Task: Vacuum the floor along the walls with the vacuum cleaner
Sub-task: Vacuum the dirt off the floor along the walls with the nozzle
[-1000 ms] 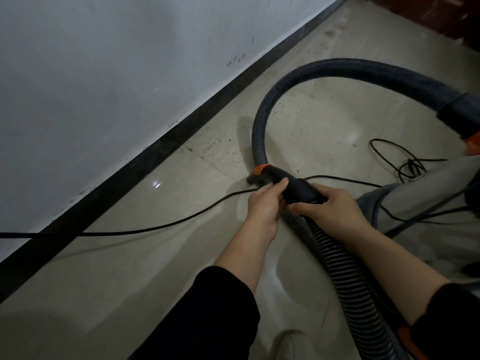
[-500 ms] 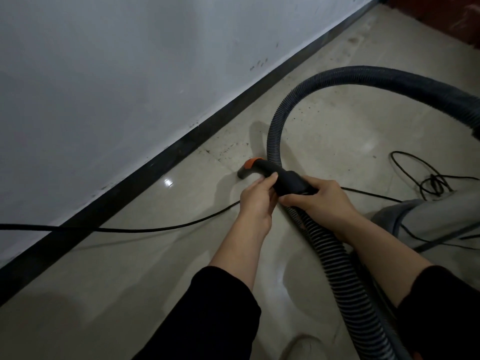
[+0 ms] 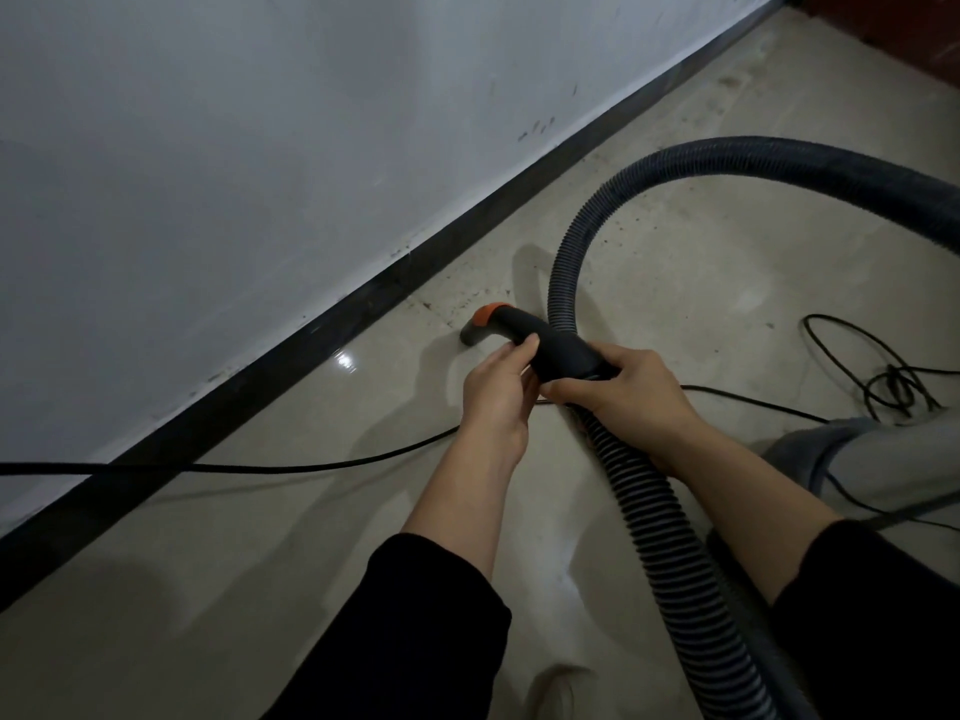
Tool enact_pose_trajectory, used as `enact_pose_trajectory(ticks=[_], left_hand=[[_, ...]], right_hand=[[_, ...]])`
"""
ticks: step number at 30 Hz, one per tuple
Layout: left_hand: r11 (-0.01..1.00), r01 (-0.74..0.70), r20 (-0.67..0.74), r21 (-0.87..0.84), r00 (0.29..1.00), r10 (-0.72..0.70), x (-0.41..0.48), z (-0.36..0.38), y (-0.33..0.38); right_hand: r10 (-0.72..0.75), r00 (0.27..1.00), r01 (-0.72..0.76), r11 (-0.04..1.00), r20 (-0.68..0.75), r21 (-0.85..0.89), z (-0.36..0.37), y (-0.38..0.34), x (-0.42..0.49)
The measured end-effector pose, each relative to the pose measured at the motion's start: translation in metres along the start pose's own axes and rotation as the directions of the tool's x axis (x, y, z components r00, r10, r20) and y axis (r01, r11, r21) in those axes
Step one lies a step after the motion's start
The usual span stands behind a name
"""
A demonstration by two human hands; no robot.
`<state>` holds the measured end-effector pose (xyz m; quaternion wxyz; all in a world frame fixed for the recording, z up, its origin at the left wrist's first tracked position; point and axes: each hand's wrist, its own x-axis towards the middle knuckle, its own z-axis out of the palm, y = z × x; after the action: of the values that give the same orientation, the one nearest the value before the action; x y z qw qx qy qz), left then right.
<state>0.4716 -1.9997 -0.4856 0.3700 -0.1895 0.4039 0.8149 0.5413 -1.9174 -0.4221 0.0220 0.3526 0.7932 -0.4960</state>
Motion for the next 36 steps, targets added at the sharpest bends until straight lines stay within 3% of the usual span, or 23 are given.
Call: enact_pose_trajectory(ticks=[14,21,36], left_hand=[[0.996,-0.081,-0.023,-0.037,0.996,0.081,0.021,-0.014,0.025],[0.995,-0.103,-0.002,-0.017,0.995,0.103,0.025,-0.027,0.039],[0.991,-0.122,-0.040,-0.051,0.992,0.120,0.023,-0.032,0.045]], right_hand=[[-0.058,0.994,0.058,0.998,0.093,-0.004,0.020,-0.014,0.035],[-0.119,0.991,0.120,0.993,0.068,-0.018,0.037,-0.021,0.044],[-0.111,0.983,0.115,0.993,0.144,-0.023,0.041,-0.029,0.043]])
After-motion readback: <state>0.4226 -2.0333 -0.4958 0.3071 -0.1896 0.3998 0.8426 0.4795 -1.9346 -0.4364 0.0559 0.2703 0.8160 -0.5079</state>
